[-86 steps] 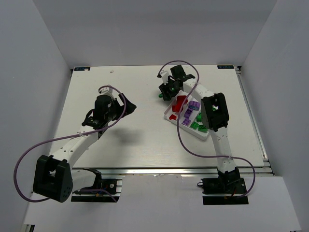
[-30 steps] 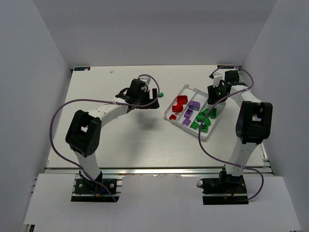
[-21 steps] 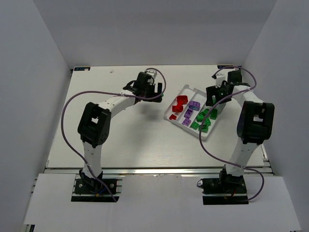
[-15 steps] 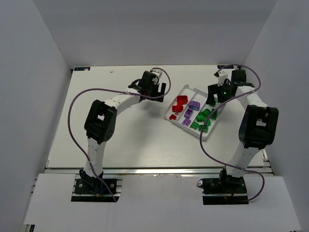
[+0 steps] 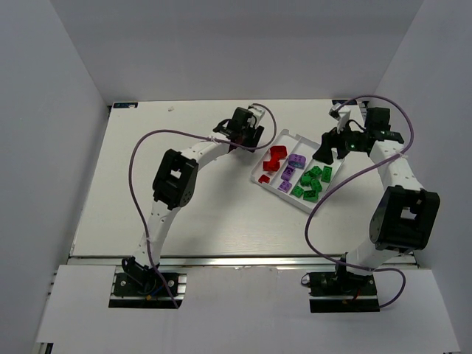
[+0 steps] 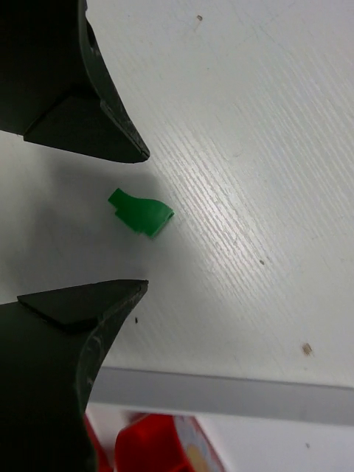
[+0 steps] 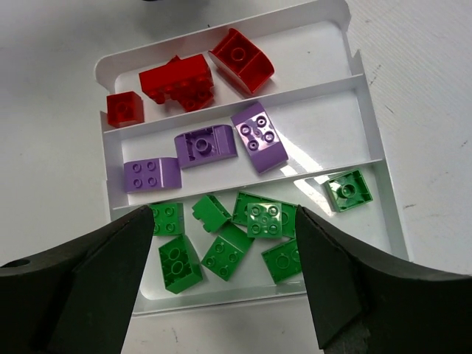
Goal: Sort the legos into containers by color
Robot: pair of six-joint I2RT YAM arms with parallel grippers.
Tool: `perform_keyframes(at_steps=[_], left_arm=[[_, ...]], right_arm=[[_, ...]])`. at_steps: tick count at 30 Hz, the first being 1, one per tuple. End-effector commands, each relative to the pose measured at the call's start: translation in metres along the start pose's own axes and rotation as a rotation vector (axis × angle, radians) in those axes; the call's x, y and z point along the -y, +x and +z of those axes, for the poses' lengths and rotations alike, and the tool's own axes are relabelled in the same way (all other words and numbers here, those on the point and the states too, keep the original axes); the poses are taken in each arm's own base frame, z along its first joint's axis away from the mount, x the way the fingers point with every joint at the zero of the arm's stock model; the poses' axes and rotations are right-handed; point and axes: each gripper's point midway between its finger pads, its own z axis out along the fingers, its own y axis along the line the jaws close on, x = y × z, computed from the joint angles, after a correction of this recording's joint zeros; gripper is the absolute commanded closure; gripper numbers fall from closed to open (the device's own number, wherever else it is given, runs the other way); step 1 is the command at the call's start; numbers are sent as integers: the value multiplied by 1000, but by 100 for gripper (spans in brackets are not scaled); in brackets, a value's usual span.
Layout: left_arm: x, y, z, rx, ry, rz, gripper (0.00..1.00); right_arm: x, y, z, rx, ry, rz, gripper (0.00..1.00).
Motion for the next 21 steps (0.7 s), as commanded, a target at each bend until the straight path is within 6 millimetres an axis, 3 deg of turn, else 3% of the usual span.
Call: perform_keyframes(at_steps=[1,11,19,21], left_arm=[[-9,-26,-3,62,-45,28,28],[-8,-13,13,51,-52,5,44],[-6,-4,12,33,-42,0,71],[-9,-4,7,37,-58,-7,84]], right_arm=[[-12,-10,-9,58,-47,-32,19],[-9,-12,-16,89,-42,11,28],[-8,-9,-16,87,-31,30,29],[-6,-9,-17,85,-22,29,28]])
